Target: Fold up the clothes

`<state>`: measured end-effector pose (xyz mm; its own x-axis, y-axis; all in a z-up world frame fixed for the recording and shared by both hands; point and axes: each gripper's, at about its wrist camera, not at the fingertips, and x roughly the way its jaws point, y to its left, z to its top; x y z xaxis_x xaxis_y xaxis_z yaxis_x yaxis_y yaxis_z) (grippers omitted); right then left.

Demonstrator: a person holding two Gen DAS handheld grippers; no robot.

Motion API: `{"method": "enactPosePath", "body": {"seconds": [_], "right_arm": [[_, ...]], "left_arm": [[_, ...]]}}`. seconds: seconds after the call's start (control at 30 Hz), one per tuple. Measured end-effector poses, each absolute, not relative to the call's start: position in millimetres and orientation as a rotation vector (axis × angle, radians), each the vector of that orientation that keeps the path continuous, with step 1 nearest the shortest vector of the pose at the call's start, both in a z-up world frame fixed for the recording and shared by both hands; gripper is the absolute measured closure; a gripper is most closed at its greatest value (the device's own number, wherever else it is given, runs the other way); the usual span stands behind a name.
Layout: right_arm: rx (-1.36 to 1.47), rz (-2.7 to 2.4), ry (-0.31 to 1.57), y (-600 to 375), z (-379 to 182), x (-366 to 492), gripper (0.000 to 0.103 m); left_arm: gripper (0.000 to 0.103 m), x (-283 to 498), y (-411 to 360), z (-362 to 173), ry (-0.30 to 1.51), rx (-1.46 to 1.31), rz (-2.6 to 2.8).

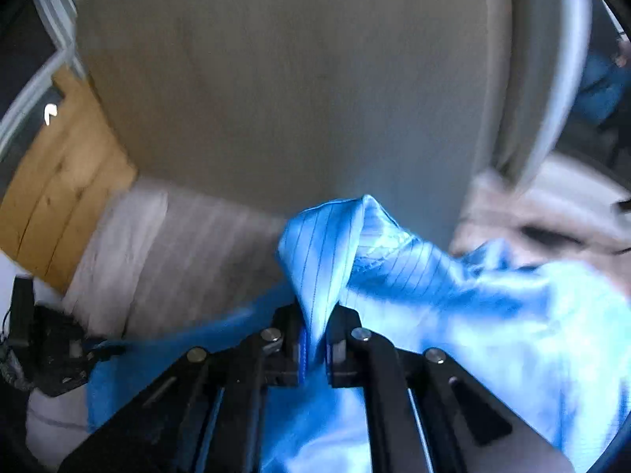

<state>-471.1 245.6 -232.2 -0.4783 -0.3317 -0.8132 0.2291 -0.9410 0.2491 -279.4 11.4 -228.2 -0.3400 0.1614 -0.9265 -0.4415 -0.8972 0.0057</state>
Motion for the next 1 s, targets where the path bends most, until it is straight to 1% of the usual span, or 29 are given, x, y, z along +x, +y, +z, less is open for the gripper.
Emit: {"method": "enactPosePath", "body": {"seconds": [0.03, 0.1, 0.13, 0.17, 0.2, 0.23, 0.3, 0.43, 0.47, 0.57, 0.7, 0.77, 0.83, 0.9, 1.0], "right_arm": [[1.378, -2.467, -0.155, 249, -233, -473, 0.097], [1.503, -2.436, -0.052, 237, -250, -481, 0.096], [1.518, -2.455, -0.011, 234, -250, -479, 0.092], [1.527, -2.476, 0.028, 230, -249, -477, 0.092], [1.536, -2.497, 0.067, 227, -248, -475, 0.087], [1.505, -2.540, 0.074, 230, -238, -466, 0.078], [1.431, -2.629, 0.081, 235, -216, -448, 0.069], [1.293, -2.673, 0.119, 230, -174, -397, 0.069], [1.292, -2.619, 0.109, 221, -168, -386, 0.069], [1.293, -2.441, 0.077, 194, -152, -353, 0.065], [1.401, -2.174, 0.024, 123, -174, -325, 0.065], [1.458, -2.064, 0.029, 85, -193, -311, 0.065], [1.471, -2.006, 0.095, 51, -214, -301, 0.065], [1.481, -1.949, 0.164, 17, -235, -291, 0.065], [1.556, -1.926, 0.281, 2, -261, -282, 0.065]], "left_arm": [[0.100, -281, 12, -232, 0.363, -1.544, 2.278], [0.098, -283, 14, -241, 0.364, -1.571, 2.280], [0.094, -284, 16, -244, 0.368, -1.582, 2.283], [0.093, -286, 16, -245, 0.367, -1.589, 2.286], [0.092, -286, 14, -242, 0.350, -1.585, 2.293], [0.090, -286, 12, -237, 0.329, -1.579, 2.301], [0.090, -281, 4, -224, 0.285, -1.549, 2.332], [0.090, -254, -22, -176, 0.213, -1.449, 2.426], [0.092, -239, -31, -163, 0.177, -1.429, 2.439], [0.089, -184, -59, -130, 0.040, -1.380, 2.467], [0.085, -89, -92, -112, -0.192, -1.358, 2.477], [0.079, -31, -100, -122, -0.302, -1.409, 2.476], [0.075, 23, -102, -135, -0.403, -1.468, 2.480], [0.075, 75, -96, -151, -0.500, -1.519, 2.474], [0.075, 125, -84, -178, -0.645, -1.536, 2.423]]}}
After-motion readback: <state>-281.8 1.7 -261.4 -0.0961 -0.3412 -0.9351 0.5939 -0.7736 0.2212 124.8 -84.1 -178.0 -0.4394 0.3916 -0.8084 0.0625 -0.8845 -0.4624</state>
